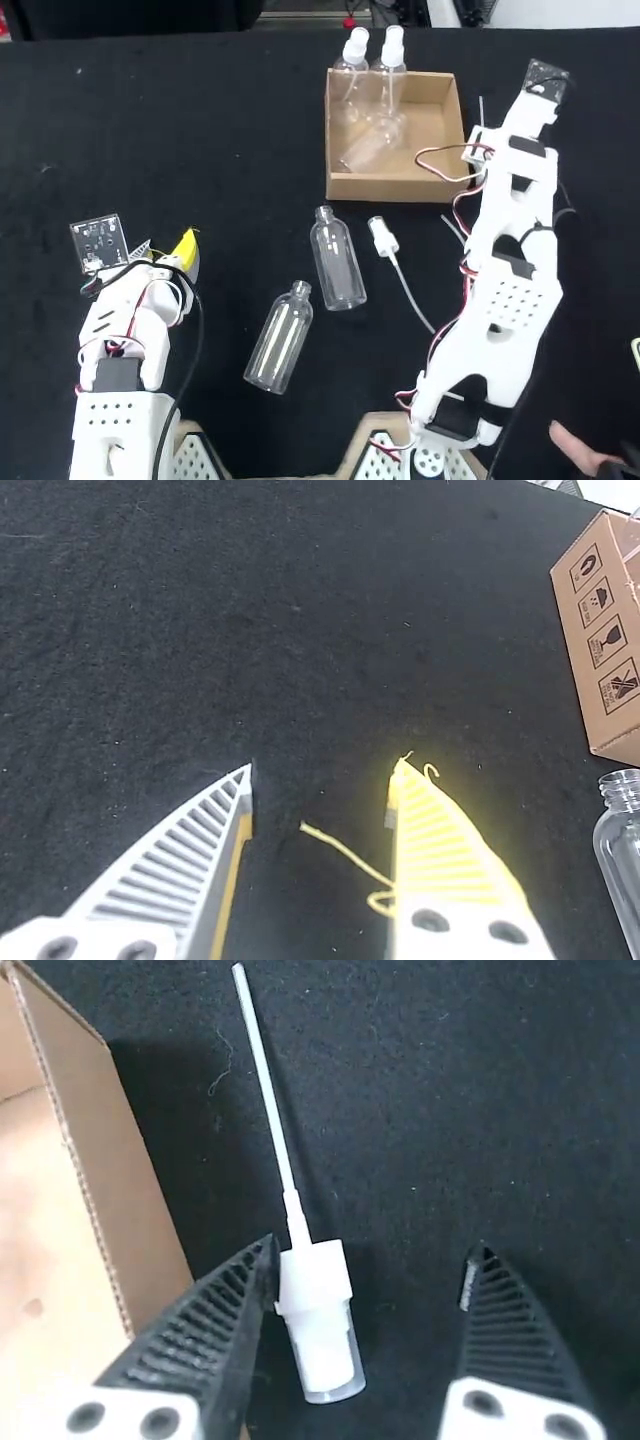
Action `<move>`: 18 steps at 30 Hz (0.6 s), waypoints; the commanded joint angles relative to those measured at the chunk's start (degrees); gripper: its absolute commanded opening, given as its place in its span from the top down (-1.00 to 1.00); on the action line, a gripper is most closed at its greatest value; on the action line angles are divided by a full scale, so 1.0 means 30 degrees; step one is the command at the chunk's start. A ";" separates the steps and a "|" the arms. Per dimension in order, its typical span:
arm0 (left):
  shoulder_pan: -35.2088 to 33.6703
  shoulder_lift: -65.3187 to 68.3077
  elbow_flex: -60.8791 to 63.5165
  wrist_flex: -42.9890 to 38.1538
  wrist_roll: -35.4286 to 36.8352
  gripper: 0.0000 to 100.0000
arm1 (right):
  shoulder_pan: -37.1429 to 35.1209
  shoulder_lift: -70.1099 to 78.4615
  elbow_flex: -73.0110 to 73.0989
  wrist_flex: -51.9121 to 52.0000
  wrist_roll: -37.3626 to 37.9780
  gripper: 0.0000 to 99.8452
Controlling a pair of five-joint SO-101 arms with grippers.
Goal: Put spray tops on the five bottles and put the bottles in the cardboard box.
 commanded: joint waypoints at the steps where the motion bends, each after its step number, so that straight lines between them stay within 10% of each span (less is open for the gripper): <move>1: 0.0103 -0.0234 -0.0220 -0.0322 0.0117 0.57 | -0.0557 0.0190 -0.1128 0.1758 0.0264 0.43; 18: 0.0103 -0.0234 -0.0249 -0.0322 0.0147 0.57 | -0.0440 0.0337 -0.2623 0.4015 0.1260 0.43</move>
